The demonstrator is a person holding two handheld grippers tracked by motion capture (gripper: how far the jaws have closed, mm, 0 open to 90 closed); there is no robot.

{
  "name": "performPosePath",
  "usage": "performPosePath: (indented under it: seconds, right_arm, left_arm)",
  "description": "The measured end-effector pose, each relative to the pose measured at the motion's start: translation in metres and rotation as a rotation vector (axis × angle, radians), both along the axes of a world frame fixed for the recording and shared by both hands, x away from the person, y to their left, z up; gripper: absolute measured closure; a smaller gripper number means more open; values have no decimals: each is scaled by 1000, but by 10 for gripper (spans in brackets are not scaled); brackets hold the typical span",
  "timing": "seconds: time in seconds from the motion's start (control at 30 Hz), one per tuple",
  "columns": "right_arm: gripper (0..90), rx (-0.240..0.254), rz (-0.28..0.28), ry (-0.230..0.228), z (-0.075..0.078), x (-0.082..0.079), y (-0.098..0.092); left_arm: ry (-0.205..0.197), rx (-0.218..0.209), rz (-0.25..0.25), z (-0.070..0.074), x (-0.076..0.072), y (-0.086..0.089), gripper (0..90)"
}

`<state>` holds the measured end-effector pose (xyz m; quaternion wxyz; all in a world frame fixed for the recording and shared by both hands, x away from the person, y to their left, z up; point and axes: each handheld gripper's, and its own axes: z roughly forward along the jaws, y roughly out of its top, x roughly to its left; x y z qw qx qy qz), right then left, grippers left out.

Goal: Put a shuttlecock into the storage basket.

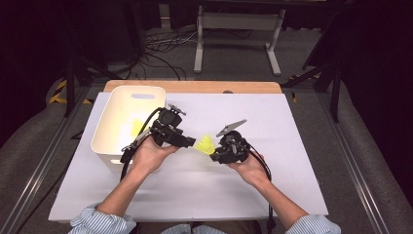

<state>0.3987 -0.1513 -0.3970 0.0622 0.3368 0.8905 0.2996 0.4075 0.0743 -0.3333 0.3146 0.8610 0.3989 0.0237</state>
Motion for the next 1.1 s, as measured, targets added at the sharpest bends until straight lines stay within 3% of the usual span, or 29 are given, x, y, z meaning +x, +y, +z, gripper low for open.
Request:
performPosePath:
  seconds: [0.5,1.1]
  right_arm:
    - [647,12,29,-8,7,-5,2]
    - [647,19,69,-5,14,-10,14]
  left_arm:
    - [33,-10,-28,-9,0,-9,455]
    - [57,4,-73,-16,1,-13,625]
